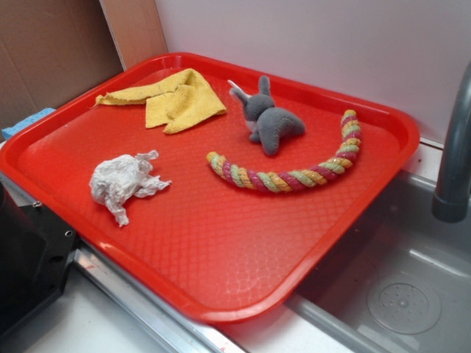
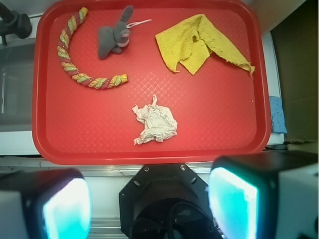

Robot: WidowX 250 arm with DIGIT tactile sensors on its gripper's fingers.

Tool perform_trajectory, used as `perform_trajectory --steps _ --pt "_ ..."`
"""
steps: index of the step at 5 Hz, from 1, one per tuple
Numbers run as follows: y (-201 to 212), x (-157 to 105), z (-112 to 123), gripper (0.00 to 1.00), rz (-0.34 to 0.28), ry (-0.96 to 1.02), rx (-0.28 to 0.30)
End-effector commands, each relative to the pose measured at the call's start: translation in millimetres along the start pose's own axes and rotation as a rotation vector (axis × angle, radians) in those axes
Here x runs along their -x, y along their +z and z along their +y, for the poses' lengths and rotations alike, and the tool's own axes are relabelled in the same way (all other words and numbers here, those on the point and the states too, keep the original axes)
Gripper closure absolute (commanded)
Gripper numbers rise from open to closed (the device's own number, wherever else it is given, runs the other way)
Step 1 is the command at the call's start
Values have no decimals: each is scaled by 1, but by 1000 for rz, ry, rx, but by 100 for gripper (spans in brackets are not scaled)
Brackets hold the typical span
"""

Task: Grab the gray animal.

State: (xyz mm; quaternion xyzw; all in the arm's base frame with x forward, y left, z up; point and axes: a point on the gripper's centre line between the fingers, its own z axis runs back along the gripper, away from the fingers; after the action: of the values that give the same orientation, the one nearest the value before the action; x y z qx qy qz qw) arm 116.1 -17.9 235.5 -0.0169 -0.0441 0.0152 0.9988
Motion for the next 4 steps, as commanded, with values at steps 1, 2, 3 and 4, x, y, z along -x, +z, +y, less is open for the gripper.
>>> perform_trajectory --steps 1,2,3,4 --pt "0 0 0 0 0 0 0" --pt "-9 -14 3 0 5 175 30" --pt "-19 -32 0 0 -35 419 -48" --pt "-34 -51 -8 0 -109 667 -47"
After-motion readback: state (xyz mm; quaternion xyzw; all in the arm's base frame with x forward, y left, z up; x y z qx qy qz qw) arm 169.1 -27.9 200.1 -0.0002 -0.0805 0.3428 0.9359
